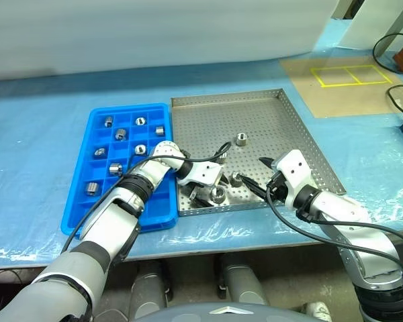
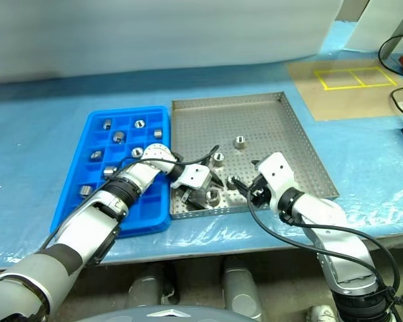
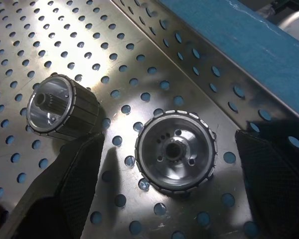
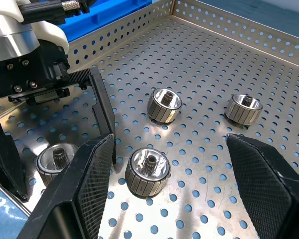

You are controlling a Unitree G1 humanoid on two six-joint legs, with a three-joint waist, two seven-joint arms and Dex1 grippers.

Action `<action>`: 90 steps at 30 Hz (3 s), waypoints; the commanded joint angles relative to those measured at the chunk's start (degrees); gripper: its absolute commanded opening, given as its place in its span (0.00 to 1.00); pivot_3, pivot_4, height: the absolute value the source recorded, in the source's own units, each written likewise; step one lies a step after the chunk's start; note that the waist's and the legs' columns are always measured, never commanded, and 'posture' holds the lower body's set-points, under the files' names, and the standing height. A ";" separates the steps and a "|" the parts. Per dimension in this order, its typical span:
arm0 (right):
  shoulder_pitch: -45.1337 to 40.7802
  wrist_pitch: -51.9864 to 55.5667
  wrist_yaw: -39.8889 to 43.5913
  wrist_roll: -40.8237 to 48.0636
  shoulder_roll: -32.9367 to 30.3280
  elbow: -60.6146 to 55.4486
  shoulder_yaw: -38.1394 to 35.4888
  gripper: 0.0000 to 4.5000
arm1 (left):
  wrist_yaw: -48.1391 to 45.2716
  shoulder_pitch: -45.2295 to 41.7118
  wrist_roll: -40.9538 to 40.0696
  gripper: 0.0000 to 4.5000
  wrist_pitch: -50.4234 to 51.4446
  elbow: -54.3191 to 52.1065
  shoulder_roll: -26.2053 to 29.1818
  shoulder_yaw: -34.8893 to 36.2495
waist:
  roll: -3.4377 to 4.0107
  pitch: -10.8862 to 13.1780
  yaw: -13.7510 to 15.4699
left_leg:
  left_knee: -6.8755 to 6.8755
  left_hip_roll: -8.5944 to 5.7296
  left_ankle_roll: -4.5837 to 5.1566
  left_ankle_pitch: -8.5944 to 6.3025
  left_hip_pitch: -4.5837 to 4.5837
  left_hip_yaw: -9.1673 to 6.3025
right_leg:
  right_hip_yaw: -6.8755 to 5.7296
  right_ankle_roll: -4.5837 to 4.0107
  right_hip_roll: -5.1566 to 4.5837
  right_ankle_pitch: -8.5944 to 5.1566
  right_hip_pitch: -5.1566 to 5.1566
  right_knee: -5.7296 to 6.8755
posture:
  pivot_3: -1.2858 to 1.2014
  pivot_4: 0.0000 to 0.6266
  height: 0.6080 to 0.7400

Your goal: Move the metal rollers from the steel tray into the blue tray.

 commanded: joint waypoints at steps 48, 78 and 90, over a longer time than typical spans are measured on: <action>-28.91 -10.47 19.94 5.20 1.42 22.36 10.36 0.82 | 22.11 26.19 -30.56 0.39 49.75 -59.31 15.53 27.18 | 0.29 -0.07 4.37 | -0.47 0.09 -0.22 0.08 0.10 0.02 | -0.07 -0.08 0.01 0.08 -0.02 -0.27 | 0.48 0.24 1.00; -42.60 -24.48 37.62 -0.35 15.12 46.44 20.43 0.82 | 36.32 62.17 -32.75 0.39 55.23 -81.70 25.98 36.44 | 0.21 -0.05 14.50 | -0.91 0.17 -0.91 0.48 0.03 -0.05 | -0.01 0.27 0.04 -0.21 -0.87 0.57 | 0.64 0.24 1.00; -40.02 -24.16 35.18 -1.33 13.07 43.54 19.33 0.82 | 38.67 54.78 -32.72 0.69 59.28 -80.07 27.58 32.74 | 0.19 -0.06 14.19 | -0.89 0.16 -0.96 0.53 0.00 -0.04 | 0.02 -0.05 0.06 -0.03 -0.91 0.59 | 0.60 0.24 1.00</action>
